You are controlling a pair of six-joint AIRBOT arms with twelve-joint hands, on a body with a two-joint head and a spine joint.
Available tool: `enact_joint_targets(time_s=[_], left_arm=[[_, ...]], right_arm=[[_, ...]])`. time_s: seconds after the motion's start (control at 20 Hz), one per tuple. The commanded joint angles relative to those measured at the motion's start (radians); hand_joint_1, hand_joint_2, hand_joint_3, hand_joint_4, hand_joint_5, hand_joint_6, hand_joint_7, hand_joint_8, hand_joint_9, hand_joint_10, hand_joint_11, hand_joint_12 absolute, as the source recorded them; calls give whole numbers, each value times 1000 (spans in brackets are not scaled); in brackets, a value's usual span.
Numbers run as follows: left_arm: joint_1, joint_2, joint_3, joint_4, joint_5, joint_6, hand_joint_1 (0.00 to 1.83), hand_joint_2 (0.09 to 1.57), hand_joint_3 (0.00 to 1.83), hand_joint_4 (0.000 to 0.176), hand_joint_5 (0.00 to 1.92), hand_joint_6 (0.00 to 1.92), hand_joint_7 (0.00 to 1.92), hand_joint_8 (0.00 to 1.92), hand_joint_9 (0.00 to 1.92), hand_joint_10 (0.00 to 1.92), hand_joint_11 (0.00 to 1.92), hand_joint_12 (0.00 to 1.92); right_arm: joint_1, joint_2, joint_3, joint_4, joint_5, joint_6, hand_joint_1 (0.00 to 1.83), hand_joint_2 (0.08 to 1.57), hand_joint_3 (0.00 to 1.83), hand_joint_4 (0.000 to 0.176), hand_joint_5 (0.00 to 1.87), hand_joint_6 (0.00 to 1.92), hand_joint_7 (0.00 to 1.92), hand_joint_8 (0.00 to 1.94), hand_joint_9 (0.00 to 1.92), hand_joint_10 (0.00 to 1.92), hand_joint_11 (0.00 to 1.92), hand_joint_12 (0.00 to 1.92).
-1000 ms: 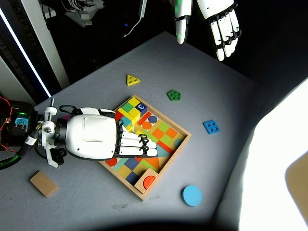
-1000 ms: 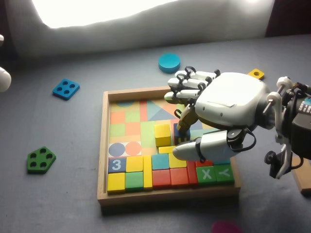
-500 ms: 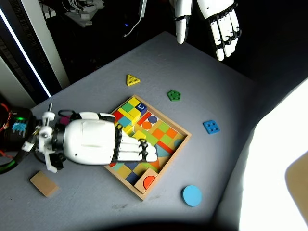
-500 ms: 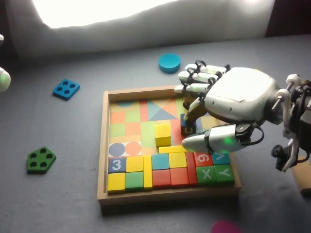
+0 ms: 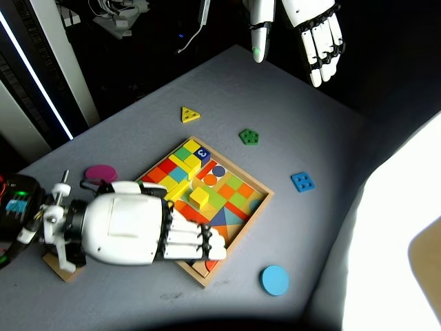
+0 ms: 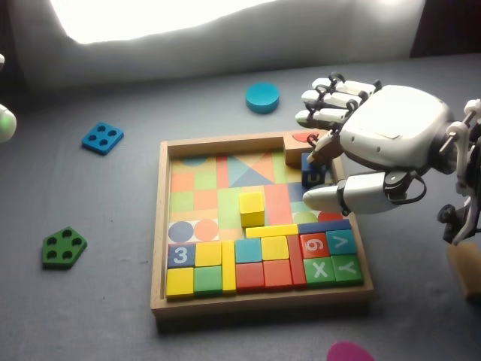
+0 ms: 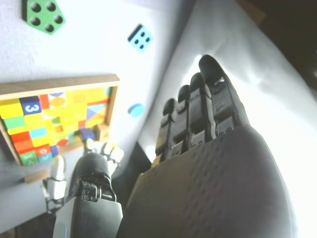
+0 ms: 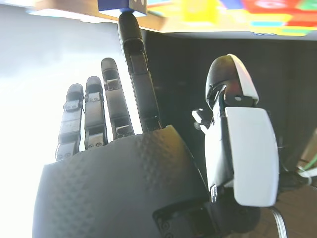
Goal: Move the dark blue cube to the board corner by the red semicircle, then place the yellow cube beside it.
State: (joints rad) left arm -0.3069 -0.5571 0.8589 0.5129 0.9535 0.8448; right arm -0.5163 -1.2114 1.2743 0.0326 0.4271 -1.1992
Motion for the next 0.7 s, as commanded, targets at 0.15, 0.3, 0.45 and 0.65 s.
enact_joint_targets(time_s=[0.15, 0.3, 0.45, 0.65], left_arm=[[-13, 5, 0, 42, -75, 5, 0, 1211, 1, 24, 52, 1, 80, 2, 85, 1, 0, 569], [-14, 5, 1, 42, -75, 5, 0, 1201, 0, 17, 39, 1, 74, 2, 84, 6, 0, 565], [-14, 5, 1, 42, -75, 5, 0, 1209, 0, 24, 53, 8, 77, 3, 82, 4, 0, 562], [-14, 5, 1, 42, -75, 5, 0, 1207, 0, 20, 65, 8, 74, 1, 90, 5, 0, 586]], right_arm=[[-9, 1, 21, -1, 42, -7, 0, 1170, 3, 0, 852, 40, 234, 4, 21, 3, 0, 0], [-9, 1, 31, -1, 42, -7, 0, 1164, 0, 0, 858, 39, 237, 4, 21, 3, 0, 0], [-9, 2, 39, -1, 42, -10, 0, 1165, 1, 0, 852, 34, 229, 1, 2, 0, 0, 0], [-8, 2, 40, -1, 42, -11, 0, 1162, 0, 0, 862, 36, 250, 9, 27, 11, 0, 0]])
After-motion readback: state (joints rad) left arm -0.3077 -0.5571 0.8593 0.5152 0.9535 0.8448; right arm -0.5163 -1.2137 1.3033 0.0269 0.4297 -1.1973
